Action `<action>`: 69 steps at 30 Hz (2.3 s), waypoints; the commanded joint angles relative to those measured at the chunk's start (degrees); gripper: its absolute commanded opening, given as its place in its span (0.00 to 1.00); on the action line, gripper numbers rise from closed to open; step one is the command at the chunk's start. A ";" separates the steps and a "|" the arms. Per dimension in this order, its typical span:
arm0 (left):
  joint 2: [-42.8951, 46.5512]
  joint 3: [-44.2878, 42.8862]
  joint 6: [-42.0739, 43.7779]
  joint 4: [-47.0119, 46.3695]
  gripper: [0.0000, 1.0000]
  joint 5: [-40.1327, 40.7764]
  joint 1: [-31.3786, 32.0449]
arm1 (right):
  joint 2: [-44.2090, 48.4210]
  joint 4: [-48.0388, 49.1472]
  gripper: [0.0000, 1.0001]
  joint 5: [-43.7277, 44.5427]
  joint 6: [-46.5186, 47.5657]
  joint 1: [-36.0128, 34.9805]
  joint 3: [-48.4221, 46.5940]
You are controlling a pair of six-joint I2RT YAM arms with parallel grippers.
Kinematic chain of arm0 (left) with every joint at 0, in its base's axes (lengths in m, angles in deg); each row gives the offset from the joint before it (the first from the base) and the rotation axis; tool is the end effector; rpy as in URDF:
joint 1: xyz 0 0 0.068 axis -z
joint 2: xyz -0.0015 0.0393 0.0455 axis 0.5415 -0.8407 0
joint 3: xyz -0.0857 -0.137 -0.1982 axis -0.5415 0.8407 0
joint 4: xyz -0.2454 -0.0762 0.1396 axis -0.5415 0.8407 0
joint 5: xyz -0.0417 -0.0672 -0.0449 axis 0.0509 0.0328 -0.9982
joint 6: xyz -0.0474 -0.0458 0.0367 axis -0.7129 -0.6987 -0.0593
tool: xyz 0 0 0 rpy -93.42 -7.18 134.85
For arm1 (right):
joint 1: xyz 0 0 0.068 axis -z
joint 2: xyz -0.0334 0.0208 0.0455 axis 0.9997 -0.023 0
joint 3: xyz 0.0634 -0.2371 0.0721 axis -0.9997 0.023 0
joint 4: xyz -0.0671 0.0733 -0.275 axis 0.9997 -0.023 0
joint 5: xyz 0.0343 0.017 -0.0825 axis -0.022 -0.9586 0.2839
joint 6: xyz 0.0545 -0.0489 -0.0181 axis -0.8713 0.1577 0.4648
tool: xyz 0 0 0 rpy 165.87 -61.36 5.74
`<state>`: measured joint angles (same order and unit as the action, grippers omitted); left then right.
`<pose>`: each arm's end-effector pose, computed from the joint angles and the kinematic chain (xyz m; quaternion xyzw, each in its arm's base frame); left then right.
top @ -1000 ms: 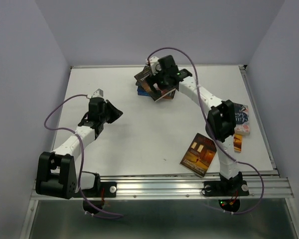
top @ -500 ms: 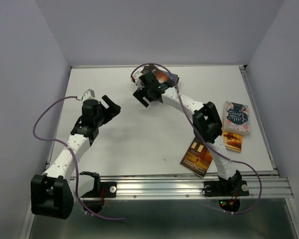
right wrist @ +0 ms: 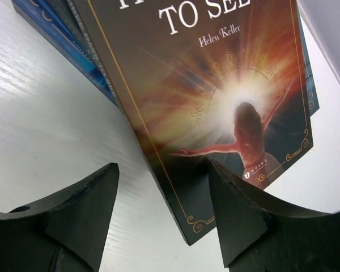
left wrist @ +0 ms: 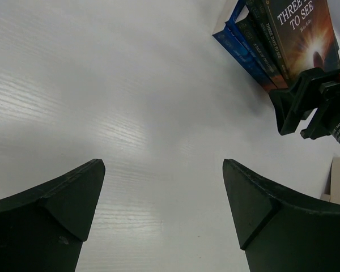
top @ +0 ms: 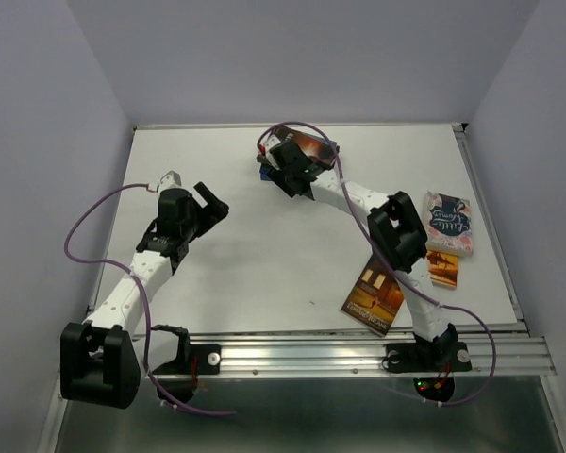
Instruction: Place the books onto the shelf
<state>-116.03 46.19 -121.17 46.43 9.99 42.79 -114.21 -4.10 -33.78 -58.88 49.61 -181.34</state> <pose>0.3040 -0.0555 0.2159 -0.2044 0.8191 -0.2335 0.4826 0.4519 0.3293 0.1681 -0.3594 0.8226 -0.1496 0.4144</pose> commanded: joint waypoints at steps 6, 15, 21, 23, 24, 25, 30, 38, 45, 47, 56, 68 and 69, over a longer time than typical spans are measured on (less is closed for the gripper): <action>-0.47 -2.76 -0.22 -3.04 0.98 -0.22 -0.24 | 5.80 2.46 0.75 -6.47 -0.85 5.05 1.80; -1.97 -2.85 -0.13 -4.35 0.98 -2.24 -0.24 | 8.25 2.37 0.76 -18.43 -1.90 8.40 1.27; -0.83 -1.71 -0.13 -6.02 0.98 -4.26 -0.24 | 12.82 2.64 0.84 -17.55 -4.09 8.92 4.69; -0.83 -1.62 -0.13 -7.07 0.99 -5.49 -0.24 | 17.12 2.55 0.97 -18.78 -7.69 8.92 8.55; -0.91 -1.45 0.04 -7.60 0.99 -6.53 -0.24 | 21.14 2.63 1.00 -18.00 -12.49 8.92 12.13; -1.09 -1.36 0.39 -8.22 0.99 -7.24 -0.24 | 23.44 2.64 1.00 -16.86 -16.02 8.92 14.26; -4.33 -1.53 2.24 -12.17 0.99 -11.20 1.16 | 40.22 2.55 1.00 -12.36 -49.98 11.64 35.94; -10.58 -3.38 4.53 -13.49 0.99 -13.40 6.96 | 66.07 -16.06 1.00 -16.61 -72.12 24.03 67.44; -11.63 -3.12 4.97 -13.41 0.99 -14.45 8.37 | 79.18 -27.07 1.00 -14.03 -82.75 25.18 76.12; -11.90 -3.12 4.97 -13.41 0.99 -14.81 8.81 | 79.28 -26.29 1.00 -16.58 -83.73 25.18 78.87; -12.34 -3.64 6.72 -12.88 0.99 -15.69 11.88 | 74.36 -11.88 1.00 -25.98 -75.48 25.18 81.87; -25.15 -9.18 13.14 -14.46 0.99 -25.87 22.59 | 56.17 10.89 1.00 -39.95 -62.90 25.18 79.32; -26.39 -9.62 13.40 -14.46 0.99 -26.93 23.22 | 55.72 11.85 0.99 -40.84 -63.16 25.18 79.40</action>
<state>-139.16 39.64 -111.19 33.91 -11.39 63.12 -54.65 0.84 -70.50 -125.44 74.49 -103.07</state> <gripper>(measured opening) 0.989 0.996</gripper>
